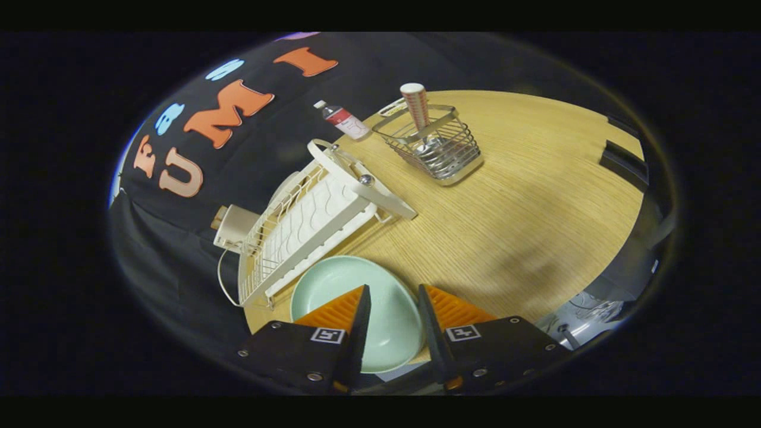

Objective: Take the plate from the dish rack, then take the spoon from the basket and place it into the plate.

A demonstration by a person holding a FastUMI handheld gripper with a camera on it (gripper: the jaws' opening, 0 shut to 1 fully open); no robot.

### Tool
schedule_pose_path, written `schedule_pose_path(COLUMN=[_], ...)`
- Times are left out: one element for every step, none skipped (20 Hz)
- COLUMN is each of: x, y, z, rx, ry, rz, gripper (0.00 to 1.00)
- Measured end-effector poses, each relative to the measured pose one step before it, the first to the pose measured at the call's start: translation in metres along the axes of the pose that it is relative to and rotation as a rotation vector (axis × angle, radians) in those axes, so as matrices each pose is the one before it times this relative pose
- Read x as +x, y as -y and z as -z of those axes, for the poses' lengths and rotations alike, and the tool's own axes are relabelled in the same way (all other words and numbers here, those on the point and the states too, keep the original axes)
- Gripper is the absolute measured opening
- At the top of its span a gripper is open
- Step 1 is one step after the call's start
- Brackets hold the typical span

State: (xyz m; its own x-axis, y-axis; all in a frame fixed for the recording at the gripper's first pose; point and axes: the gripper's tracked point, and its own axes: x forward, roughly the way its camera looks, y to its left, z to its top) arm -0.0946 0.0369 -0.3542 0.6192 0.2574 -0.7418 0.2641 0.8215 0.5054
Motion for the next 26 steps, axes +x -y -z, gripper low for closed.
schedule_pose_path(x=[-0.00321,-0.00257,-0.00243,-0.00239,-0.00305,-0.00288,-0.00325,-0.00408,-0.00393,-0.00465,-0.00301,-0.00278,-0.00150,-0.00259,-0.00047,-0.00044,-0.00103,-0.00081,0.00125,0.00262,0.00328,0.00372,0.00457,0.00361,0.00371,0.00397], y=[-0.00069,0.00177,0.00306,0.00341,0.00396,0.00521,0.00622,0.00713,0.00630,0.00557,0.00531,0.00584,0.00583,0.00513,0.00447,0.00340,0.00099,-0.00073,-0.00243,-0.00237,-0.00327,-0.00087,-0.00058,-0.00007,-0.00012,-0.00058], z=[-0.00505,-0.00485,-0.00560,-0.00621,-0.00623,-0.00662,-0.00773,-0.00880,-0.01275,-0.00858,-0.01107,-0.01048,-0.01048,-0.00940,-0.00924,-0.00831,-0.00904,-0.01115,-0.00758,-0.00573,-0.00333,-0.00254,-0.00192,-0.00277,-0.00072,-0.00114], rx=[-0.00690,-0.01537,-0.02170,-0.02631,-0.02602,-0.02544,-0.02198,-0.01813,-0.01847,-0.02203,-0.02506,-0.03251,-0.03984,-0.04514,-0.04413,-0.03706,-0.02965,-0.02719,-0.01774,-0.01274,-0.01043,-0.00485,-0.00230,-0.00093,-0.00134,-0.00221], ry=[0.00819,0.01121,0.01262,0.01187,0.01237,0.01018,0.01435,0.02397,0.02974,0.02365,0.02830,0.02869,0.03037,0.02823,0.02782,0.02755,0.03014,0.03730,0.02769,0.01753,0.01034,0.00497,0.00100,0.00360,0.00558,0.00154], rz=[0.00328,0.00916,0.01610,0.01711,0.01867,0.01881,0.02021,0.02773,0.02165,0.02135,0.02257,0.02217,0.01954,0.02101,0.01925,0.01049,0.00360,-0.00550,-0.00644,-0.01003,-0.01475,-0.00444,-0.00644,-0.00382,-0.00342,-0.00879], gripper=[0.49,0.51,0.54,0.60,0.65,0.70,0.74,0.79,0.83,0.87,0.91,0.96,0.97,0.99,0.99,0.99,0.99,0.99,0.99,0.99,0.99,0.99,0.99,0.99,0.99,0.99])
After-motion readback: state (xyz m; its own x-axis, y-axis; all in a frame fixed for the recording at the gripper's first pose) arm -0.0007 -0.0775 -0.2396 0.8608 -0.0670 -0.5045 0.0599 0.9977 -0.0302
